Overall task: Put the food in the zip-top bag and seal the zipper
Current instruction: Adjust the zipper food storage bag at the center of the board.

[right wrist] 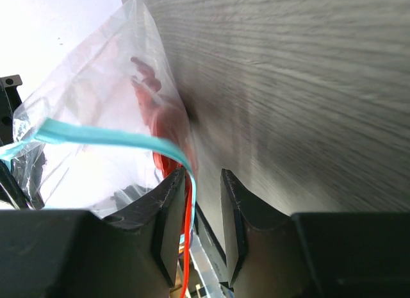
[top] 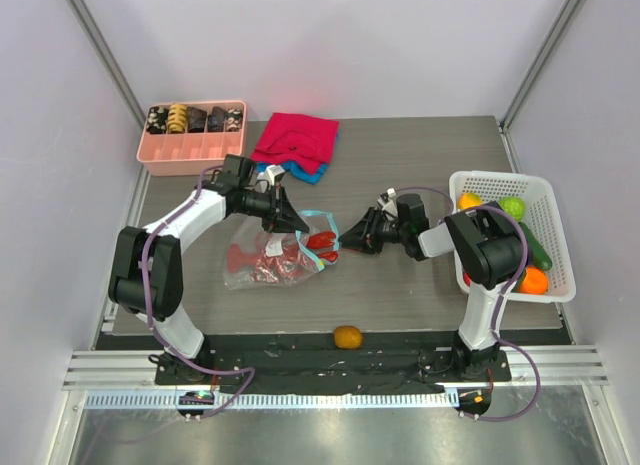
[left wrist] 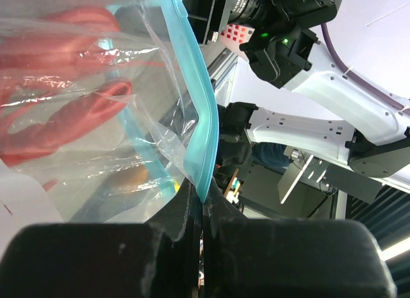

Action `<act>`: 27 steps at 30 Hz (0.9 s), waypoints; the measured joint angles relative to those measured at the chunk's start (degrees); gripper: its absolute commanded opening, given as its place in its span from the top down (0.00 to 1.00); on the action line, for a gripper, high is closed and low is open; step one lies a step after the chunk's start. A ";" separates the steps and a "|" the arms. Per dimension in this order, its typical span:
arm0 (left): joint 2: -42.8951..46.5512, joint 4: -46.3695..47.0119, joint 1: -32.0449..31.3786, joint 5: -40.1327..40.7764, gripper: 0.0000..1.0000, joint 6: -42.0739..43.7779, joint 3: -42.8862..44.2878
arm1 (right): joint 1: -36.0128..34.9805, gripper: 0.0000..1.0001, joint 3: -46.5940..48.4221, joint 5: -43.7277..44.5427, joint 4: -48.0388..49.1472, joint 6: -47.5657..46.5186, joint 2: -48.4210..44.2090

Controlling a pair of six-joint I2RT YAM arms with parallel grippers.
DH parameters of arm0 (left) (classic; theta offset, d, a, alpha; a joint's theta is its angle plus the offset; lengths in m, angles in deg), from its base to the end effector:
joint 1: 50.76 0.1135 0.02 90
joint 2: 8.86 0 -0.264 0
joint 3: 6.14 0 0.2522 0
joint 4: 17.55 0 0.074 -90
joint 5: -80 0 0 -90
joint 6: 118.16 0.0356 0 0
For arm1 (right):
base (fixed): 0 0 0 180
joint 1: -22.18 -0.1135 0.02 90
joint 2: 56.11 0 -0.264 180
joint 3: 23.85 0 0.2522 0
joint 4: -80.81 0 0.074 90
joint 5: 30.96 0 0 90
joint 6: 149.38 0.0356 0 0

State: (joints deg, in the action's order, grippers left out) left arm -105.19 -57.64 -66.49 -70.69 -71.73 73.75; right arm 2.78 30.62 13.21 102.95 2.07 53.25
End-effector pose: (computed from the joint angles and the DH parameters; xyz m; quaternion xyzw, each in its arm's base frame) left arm 0.3202 -0.1224 0.2282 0.0576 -0.8372 0.5434 0.0234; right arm 0.3081 0.1356 0.1028 0.1160 0.8216 0.5463 0.1143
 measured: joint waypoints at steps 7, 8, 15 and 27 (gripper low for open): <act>-0.02 0.00 0.00 -0.02 1.00 -0.04 0.00 | 0.31 0.66 0.02 0.04 -1.27 -1.62 -0.48; -0.02 0.00 0.00 -0.02 1.00 -0.07 0.00 | 0.26 0.66 0.02 0.04 -1.20 -1.62 -0.48; -0.02 0.00 0.00 -0.04 1.00 -0.68 0.00 | -0.85 0.69 0.02 0.04 -0.83 -1.62 -0.48; -0.02 -4.42 1.57 -0.31 1.00 1.25 1.42 | -2.47 0.99 0.76 -0.98 0.33 1.99 -0.72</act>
State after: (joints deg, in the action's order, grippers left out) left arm -105.22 -62.05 -64.91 -70.99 -70.49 75.17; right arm 0.31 31.39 12.23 103.28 4.06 52.53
